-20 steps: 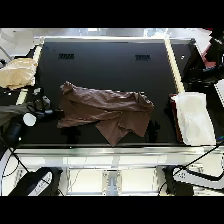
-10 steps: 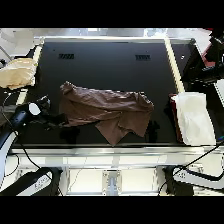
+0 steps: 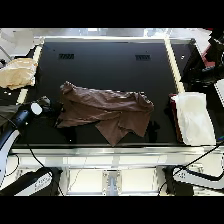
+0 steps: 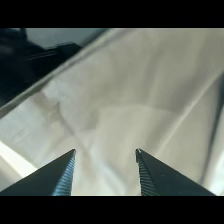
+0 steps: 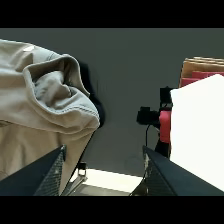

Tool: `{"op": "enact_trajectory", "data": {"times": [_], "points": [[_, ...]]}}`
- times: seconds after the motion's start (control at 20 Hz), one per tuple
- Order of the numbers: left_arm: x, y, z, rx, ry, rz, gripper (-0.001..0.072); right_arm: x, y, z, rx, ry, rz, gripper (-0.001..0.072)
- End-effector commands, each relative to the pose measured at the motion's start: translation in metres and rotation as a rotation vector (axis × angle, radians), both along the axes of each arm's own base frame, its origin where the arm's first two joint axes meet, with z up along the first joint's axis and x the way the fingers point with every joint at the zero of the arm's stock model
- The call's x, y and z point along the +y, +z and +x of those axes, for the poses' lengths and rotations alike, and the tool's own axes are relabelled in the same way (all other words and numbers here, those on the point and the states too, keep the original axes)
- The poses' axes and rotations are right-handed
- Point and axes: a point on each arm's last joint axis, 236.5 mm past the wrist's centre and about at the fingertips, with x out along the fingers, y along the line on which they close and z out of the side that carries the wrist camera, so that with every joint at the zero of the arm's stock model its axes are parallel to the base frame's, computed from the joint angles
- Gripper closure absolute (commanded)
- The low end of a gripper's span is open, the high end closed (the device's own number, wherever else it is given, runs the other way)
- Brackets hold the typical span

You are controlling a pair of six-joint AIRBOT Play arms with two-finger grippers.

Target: Fold the shirts.

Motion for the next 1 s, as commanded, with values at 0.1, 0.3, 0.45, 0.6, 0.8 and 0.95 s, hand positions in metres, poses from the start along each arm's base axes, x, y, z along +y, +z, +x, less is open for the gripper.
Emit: {"op": "enact_trajectory", "data": {"times": [0.1, 0.3, 0.45, 0.6, 0.8, 0.95], "points": [[0.015, -0.014, -0.041, 0.187, 0.037, 0.061, 0.0289, -0.001, 0.002, 0.003, -0.018, -0.001, -0.006, 0.0191], [0.025, -0.017, -0.046, 0.213, 0.086, 0.092, 0.0289, 0.000, 0.003, 0.005, -0.023, -0.001, 0.001, 0.0191], [0.032, -0.026, -0.040, 0.207, 0.108, 0.117, 0.0289, 0.004, 0.004, 0.005, -0.028, 0.004, 0.017, 0.0191], [0.022, -0.044, -0.030, 0.208, 0.137, 0.064, 0.0289, 0.004, 0.004, 0.005, -0.028, 0.005, 0.019, 0.0191], [0.009, -0.049, -0.003, 0.122, 0.199, -0.024, 0.0291, 0.004, 0.004, 0.005, -0.028, 0.005, 0.019, 0.0191], [0.010, -0.049, 0.000, 0.111, 0.199, -0.021, 0.0681, 0.004, 0.004, 0.005, -0.028, 0.005, 0.019, 0.0191]]}}
